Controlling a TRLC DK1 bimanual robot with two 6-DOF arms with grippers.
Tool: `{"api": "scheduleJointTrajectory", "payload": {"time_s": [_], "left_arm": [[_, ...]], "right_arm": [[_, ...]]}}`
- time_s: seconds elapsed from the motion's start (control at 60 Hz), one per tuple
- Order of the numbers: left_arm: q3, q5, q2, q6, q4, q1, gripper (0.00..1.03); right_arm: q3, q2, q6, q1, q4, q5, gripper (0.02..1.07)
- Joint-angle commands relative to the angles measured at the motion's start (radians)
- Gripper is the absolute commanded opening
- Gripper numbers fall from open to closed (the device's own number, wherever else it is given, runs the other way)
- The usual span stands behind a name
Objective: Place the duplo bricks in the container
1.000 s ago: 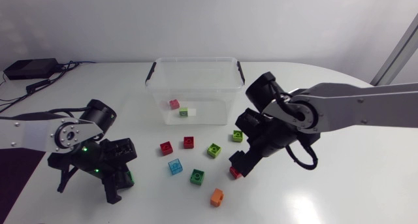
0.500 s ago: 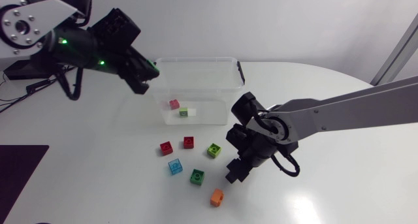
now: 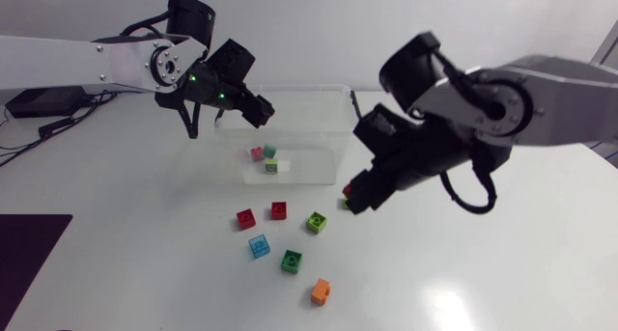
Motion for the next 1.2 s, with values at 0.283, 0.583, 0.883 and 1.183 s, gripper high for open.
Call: {"api": "scheduleJointTrajectory", "payload": {"time_s": [0.283,0.583,0.883,1.183], "left_arm": [[-0.31,0.018,-0.38,0.135,-0.182,0.028,0.99],[-0.635,0.024,-0.49,0.343,-0.215,0.048,0.99],[-0.615,0.066,-0.268,0.425,-0.127,0.055,0.99],[-0.514,0.118,-0.078,0.442,-0.078,0.035,0.99]], "right_arm": [[0.342,0.152,0.02,-0.063,0.062,0.007,0.3],[0.629,0.471,0.01,-0.093,0.12,0.005,0.32],[0.701,0.56,-0.003,-0.101,0.081,0.021,1.03],[0.206,0.118,-0.04,-0.123,0.154,-0.027,1.03]]}}
